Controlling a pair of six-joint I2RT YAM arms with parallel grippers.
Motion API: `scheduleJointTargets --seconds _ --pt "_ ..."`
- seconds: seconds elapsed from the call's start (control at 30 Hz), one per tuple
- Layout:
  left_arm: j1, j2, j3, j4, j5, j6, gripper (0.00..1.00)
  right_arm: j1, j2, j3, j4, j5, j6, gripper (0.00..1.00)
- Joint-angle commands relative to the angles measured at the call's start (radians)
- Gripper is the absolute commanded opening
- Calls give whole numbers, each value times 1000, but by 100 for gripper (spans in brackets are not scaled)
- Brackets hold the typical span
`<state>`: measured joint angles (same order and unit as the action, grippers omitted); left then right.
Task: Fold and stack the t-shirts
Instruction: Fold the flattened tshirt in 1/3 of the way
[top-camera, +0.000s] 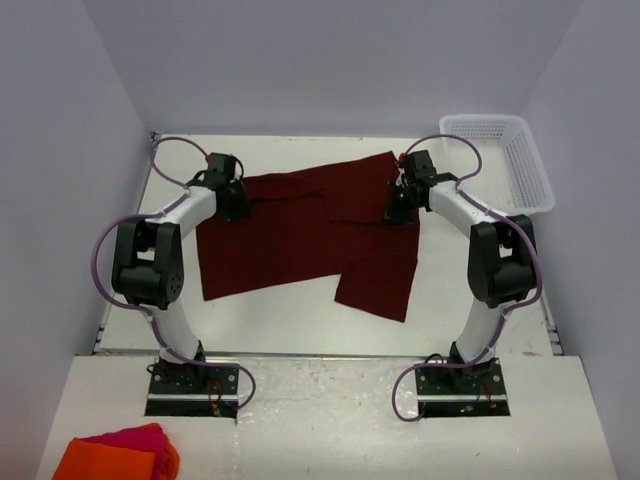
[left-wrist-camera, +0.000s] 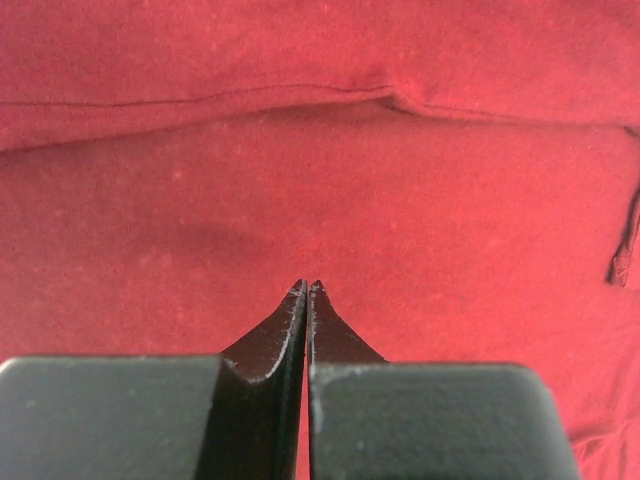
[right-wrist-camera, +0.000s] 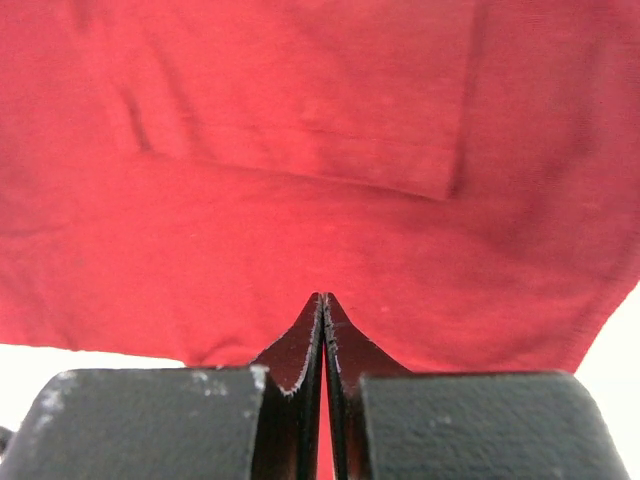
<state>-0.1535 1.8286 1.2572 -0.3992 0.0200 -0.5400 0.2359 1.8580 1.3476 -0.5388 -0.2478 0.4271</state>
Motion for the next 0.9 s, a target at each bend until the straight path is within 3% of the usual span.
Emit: scheduleJointTargets --seconds 0.0,0.23,0.3,0.4,0.57,0.87 --pt "-1 -38 -20 -20 -3 -5 0 3 -28 -11 -19 111 15 0" --pt "-34 -123 -108 -90 -11 41 0 48 -247 -232 91 97 38 1" --pt "-60 -189 -157 -98 -12 44 0 62 -334 -283 97 119 47 11" --pt "-70 -297 -229 -113 -58 29 0 98 -391 -320 4 215 73 15" --pt "-70 -443 -263 -150 -92 12 0 229 -529 -425 -110 381 229 44" --pt "-70 -617 -326 -170 -57 17 0 286 -702 -678 -176 512 482 45"
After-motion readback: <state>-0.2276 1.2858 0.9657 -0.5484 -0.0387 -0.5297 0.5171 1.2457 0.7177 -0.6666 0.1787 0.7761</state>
